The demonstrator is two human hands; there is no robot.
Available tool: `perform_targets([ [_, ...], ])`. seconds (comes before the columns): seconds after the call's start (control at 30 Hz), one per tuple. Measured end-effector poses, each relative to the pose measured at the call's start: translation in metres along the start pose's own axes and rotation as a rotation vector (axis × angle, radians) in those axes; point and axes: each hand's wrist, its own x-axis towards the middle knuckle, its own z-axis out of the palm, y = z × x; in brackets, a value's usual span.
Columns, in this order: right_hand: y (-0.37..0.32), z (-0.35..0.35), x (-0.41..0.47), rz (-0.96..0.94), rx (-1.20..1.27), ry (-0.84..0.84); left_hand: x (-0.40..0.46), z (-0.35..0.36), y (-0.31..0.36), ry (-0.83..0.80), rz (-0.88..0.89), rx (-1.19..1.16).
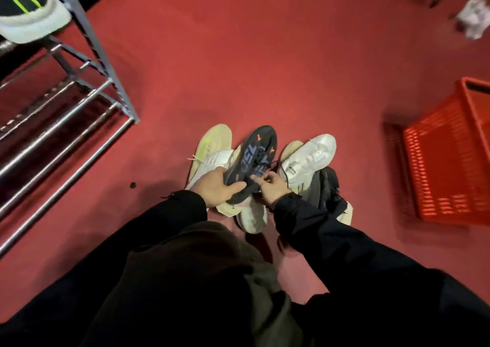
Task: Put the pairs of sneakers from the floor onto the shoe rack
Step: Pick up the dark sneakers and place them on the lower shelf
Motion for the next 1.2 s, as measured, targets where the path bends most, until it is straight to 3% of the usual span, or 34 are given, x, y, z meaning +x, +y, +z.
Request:
perform_targets([
  [0.13,0.005,-0.012,-0.015,-0.048,0.136,-0.01,0.005,0.003,0.015,0.034,-0.04,-0.203],
  [0.2,0.012,-0.035,-0.024,-0.196,-0.021,0.179,0.002,0.003,0.021,-0.018,-0.057,-0.373],
  [0.27,0.02,-0.064,-0.03,-0.321,-0.146,0.474,-0.001,0.0,0.026,-0.049,-0.022,-0.427],
  [0.33,0.031,-0.098,-0.029,-0.23,-0.216,0.765,-0.004,-0.002,0.035,-0.076,0.043,-0.421],
  [0.37,0.044,-0.117,-0.02,-0.046,-0.196,0.826,-0.006,-0.004,0.042,-0.087,0.074,-0.426],
  [0.43,0.065,-0.142,-0.01,0.359,0.03,0.71,-0.011,-0.003,0.054,-0.097,0.114,-0.442],
  [0.5,0.081,-0.146,-0.011,0.46,0.282,0.381,-0.014,-0.002,0.062,-0.084,0.132,-0.42],
  [0.57,0.086,-0.142,-0.022,0.397,0.335,0.284,-0.019,-0.004,0.067,-0.062,0.147,-0.389],
  [0.67,0.085,-0.139,-0.025,0.337,0.303,0.379,-0.029,-0.014,0.07,-0.039,0.155,-0.303],
  [0.77,0.073,-0.14,-0.036,0.295,0.427,0.464,-0.041,-0.027,0.072,-0.009,0.115,-0.291],
  [0.9,0.049,-0.125,-0.075,-0.064,0.484,0.691,-0.059,-0.041,0.07,0.07,0.099,-0.396],
  [1.03,0.014,-0.104,-0.091,-0.35,0.634,0.499,-0.084,-0.053,0.056,0.231,0.131,-0.511],
  [1.2,-0.044,-0.053,-0.1,-0.442,0.529,0.206,-0.137,-0.08,0.017,0.62,0.062,-0.699],
])
